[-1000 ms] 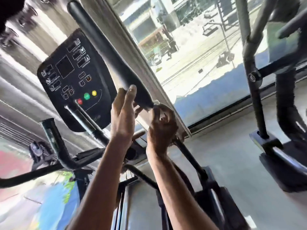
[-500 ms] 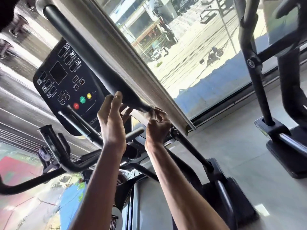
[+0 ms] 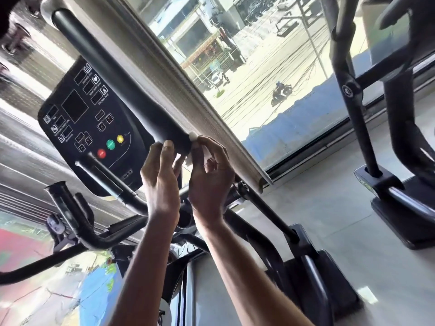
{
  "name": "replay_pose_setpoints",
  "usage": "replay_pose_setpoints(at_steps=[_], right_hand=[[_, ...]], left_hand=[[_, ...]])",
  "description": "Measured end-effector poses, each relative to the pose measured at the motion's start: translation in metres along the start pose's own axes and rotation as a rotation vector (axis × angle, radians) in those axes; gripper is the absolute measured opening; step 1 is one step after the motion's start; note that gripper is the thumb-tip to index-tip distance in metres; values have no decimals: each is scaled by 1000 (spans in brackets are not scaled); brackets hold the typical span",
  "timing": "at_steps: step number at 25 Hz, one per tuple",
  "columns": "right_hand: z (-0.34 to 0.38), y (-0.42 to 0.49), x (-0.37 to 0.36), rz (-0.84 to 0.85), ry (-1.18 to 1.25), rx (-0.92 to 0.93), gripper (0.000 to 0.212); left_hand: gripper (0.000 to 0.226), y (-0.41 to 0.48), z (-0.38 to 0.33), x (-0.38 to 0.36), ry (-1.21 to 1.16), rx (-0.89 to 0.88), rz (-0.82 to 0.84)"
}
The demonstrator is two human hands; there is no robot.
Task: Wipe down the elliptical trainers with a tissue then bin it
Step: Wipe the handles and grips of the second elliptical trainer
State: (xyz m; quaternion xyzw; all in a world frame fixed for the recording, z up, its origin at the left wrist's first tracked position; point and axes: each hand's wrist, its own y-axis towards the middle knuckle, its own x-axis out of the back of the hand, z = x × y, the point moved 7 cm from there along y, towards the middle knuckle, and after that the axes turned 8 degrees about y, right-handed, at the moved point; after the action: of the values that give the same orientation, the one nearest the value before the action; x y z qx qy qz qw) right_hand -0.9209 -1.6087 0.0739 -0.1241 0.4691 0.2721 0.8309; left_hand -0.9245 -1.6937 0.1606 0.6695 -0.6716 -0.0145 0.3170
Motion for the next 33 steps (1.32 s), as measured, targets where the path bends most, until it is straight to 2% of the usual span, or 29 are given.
replay_pose_setpoints(at_steps=[3,10,15,18,21,24,27,30,33], right_hand=[[-16,-1,7,-19,-8,-57,13],[-64,5,23,-85,-103,-125,13],[-115,23,36,-151,-144,-267,20],[-119,20,36,-135,-95,-227,11],[-132,20,40,-163,-121,-294,2],[-150,26,50,-275,-165,-497,9],[-154,32,49,-292,-154,-614,15],[-148,33,46,-276,-173,-655,18],[-127,19,39,-271,-59,-635,23]], left_hand=[[18,-1,11,-6,-31,23,30],[6,5,31,-3,52,-56,82],[29,10,37,-8,135,-64,100],[40,12,39,-10,121,-78,91],[41,13,39,-10,123,-86,103],[37,11,36,-10,131,-81,127],[32,13,34,-6,137,-74,114],[40,13,37,-4,174,-48,94],[44,14,39,-2,181,-29,95]])
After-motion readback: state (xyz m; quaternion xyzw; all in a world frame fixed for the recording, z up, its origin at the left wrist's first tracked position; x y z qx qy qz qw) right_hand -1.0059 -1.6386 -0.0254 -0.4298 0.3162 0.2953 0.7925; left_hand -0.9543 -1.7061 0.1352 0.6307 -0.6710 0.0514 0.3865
